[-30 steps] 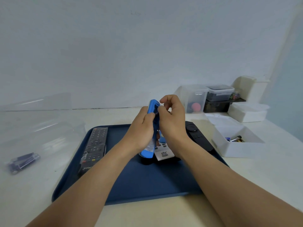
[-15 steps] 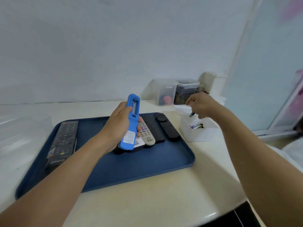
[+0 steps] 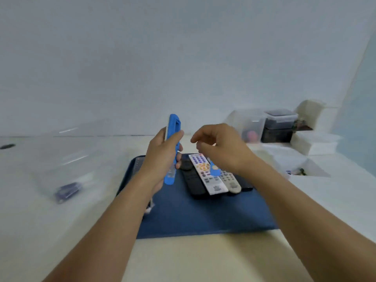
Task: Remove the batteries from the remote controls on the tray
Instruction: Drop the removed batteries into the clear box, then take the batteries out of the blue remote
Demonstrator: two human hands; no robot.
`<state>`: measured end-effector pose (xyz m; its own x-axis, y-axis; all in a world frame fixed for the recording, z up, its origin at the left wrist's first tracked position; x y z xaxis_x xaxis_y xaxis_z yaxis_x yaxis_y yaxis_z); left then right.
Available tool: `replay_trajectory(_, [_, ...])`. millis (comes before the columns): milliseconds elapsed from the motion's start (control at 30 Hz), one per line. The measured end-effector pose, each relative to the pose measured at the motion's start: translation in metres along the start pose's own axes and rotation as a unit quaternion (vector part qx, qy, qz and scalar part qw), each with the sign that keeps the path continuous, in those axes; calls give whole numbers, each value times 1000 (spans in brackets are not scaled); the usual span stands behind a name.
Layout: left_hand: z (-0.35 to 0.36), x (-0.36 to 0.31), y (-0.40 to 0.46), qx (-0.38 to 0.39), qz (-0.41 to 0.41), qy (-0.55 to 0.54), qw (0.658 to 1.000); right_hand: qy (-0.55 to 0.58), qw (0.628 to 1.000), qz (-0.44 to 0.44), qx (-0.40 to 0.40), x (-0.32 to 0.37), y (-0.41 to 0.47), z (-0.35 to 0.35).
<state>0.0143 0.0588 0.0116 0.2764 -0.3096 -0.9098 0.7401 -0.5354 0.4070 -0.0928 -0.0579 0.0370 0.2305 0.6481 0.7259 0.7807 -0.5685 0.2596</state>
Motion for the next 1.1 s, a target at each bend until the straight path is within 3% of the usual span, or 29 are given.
replay_trajectory(200, [-120,-33,5,-135,-25,90,986,-33,985,-103,136,74,15,93])
replay_trajectory(367, [-216,-46,-14,-219,-57,14,974,-130,962,-162,175,123,30,183])
replay_trajectory(533, [-260,-46,-23,-205,-51,30,977,-195,949,-150,198,125,53,211])
replay_trajectory(700, [-282,-36,-24,-214,-24,38,976,-119,962,-120,216,121,61,215])
replay_trajectory(833, [-285,-22,-20,-233,12,205,951,-113,950,-93,277,125,67,207])
replay_trajectory(967, [-287,-12,-26,-175,2,304,937,-122,935,-80,324,125,67,203])
replay_trajectory(1100, [-289,-16,-33,-116,46,304,944,-167,909,-46,379,141,71,202])
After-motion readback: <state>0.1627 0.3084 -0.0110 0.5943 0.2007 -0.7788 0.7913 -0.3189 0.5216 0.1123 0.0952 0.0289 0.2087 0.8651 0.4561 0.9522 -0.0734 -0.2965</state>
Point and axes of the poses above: each hand's wrist, its own y-axis towards the middle knuckle, its own z-axis out of the palm, x = y × z, the point moved 1 cm from there along y, towards the middle knuckle, and after that the axes turned 15 degrees about z, right-handed, at the moved point
